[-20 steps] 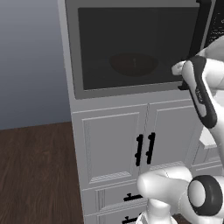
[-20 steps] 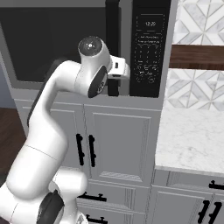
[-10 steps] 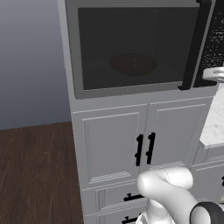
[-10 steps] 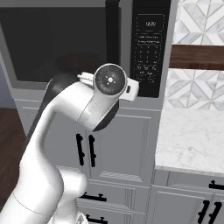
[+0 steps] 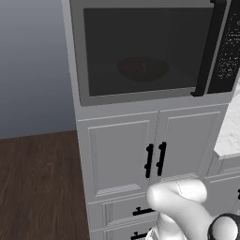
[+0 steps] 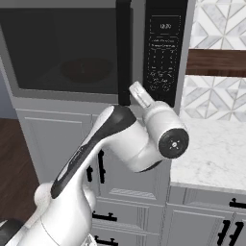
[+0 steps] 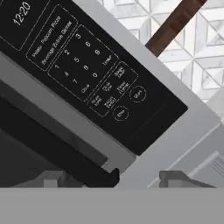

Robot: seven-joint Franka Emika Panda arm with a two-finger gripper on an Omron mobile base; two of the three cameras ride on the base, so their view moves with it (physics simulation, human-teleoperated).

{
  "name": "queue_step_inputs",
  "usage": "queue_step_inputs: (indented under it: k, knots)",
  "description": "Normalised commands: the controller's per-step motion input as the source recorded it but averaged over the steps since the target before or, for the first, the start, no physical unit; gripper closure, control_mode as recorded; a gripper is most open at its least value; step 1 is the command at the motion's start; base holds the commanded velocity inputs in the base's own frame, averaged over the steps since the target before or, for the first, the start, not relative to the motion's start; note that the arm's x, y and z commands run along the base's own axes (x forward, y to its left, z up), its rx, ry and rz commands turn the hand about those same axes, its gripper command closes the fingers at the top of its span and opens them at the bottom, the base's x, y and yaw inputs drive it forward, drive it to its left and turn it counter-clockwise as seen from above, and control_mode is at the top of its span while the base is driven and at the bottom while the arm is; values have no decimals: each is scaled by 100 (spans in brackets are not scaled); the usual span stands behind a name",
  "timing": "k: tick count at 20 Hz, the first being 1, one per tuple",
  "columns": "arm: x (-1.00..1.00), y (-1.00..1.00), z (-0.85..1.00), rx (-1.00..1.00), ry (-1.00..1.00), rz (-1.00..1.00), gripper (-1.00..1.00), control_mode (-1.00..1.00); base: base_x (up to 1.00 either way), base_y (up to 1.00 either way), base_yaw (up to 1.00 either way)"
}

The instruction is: Pick the mushroom from the sink and place it in the bowl. Then pick the bowl and place it in the microwave. Then close the microwave door and press the start button.

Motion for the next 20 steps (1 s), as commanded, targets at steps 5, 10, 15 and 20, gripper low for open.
queue_step_inputs:
  k: [5,10,15,20]
  knots:
    - [34,-35,11,61,0,-6,100,-100,0,0,0]
    - [56,1,2,38,0,-3,100,-100,0,0,0]
    - [58,2,0,23,0,-8,100,-100,0,0,0]
    - [54,0,-1,16,0,-11,100,-100,0,0,0]
